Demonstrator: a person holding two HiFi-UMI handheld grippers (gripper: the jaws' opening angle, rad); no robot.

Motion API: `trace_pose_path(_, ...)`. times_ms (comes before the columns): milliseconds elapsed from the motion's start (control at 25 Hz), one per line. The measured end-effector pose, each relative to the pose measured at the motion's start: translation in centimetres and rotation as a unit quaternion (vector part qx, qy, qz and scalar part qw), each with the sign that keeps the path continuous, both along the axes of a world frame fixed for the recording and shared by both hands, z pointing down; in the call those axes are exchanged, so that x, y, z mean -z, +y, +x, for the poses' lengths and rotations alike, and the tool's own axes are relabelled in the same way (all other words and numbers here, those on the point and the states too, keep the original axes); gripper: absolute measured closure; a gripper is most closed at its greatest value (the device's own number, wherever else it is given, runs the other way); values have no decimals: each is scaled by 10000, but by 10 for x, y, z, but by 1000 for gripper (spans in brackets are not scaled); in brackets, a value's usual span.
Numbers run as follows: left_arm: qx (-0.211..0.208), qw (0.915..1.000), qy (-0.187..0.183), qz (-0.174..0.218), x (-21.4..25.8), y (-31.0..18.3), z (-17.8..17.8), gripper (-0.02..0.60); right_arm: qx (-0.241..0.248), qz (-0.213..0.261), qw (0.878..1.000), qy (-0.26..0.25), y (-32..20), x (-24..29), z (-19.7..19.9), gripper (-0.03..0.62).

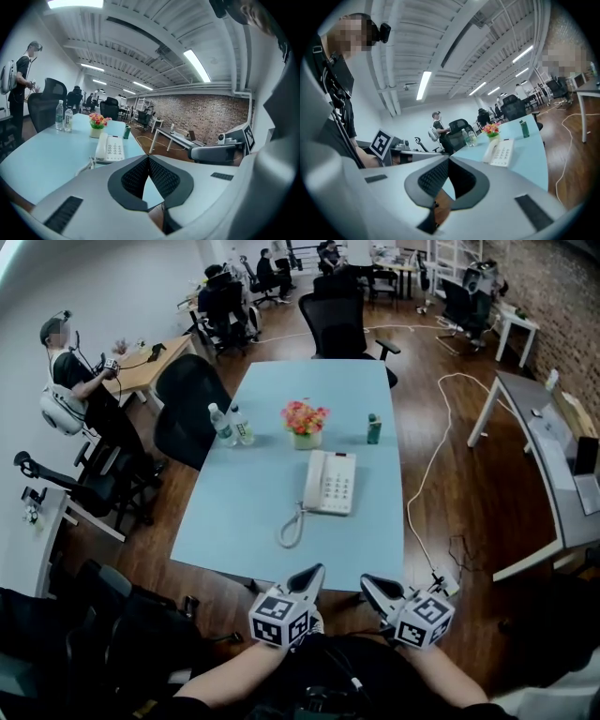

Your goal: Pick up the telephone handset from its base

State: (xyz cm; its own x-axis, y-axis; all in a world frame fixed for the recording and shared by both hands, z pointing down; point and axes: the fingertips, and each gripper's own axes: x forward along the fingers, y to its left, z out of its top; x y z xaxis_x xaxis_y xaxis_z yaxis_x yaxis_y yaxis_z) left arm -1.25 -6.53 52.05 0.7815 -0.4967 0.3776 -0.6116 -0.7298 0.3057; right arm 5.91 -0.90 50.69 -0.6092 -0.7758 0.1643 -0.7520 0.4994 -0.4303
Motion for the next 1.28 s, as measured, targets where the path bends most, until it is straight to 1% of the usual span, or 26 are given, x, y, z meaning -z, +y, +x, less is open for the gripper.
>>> trace_pose_path(320,-361,9993,6,24,-2,-82,-1,581,-589,-40,9982,82,-62,3,5,576)
trace_pose_path(480,-493,9986,-160,67,-11,-121,-2,581,-809,-12,9967,85,-87,1,1,576)
trace_pose_path(600,-378,9984,-416,87,-21,-154,-6,581,-841,-44,9963,155,-99,4,-3,576)
trace_pose_path(720,-183,9974,-695,76,-39,-192,-6,581,-846,-110,9963,134,-109,-1,3,576)
trace_pose_path(880,104,9944,-1048,-20,-67,-239,6,574,-659,-158,9975,210,-119,-9,14,576)
trace_pose_path(960,323,9925,-1182,-12,-78,-263,15,414,-567,-151,9979,276,-125,-6,25,576)
trace_pose_path(1000,431,9913,-1246,4,-84,-274,19,411,-539,-133,9980,305,-129,-3,31,576)
trace_pose_path(1080,626,9874,-1450,-6,-98,-296,28,374,-492,-80,9981,366,-136,4,44,576)
trace_pose_path(1160,813,9825,-1667,-151,-117,-318,36,369,-417,-81,9983,393,-143,4,55,576)
trace_pose_path(1200,899,9804,-1734,-244,-125,-328,41,337,-388,-86,9984,405,-146,4,60,576)
trace_pose_path(1280,1029,9765,-1854,-391,-139,-346,49,337,-336,-121,9985,426,-149,2,67,576)
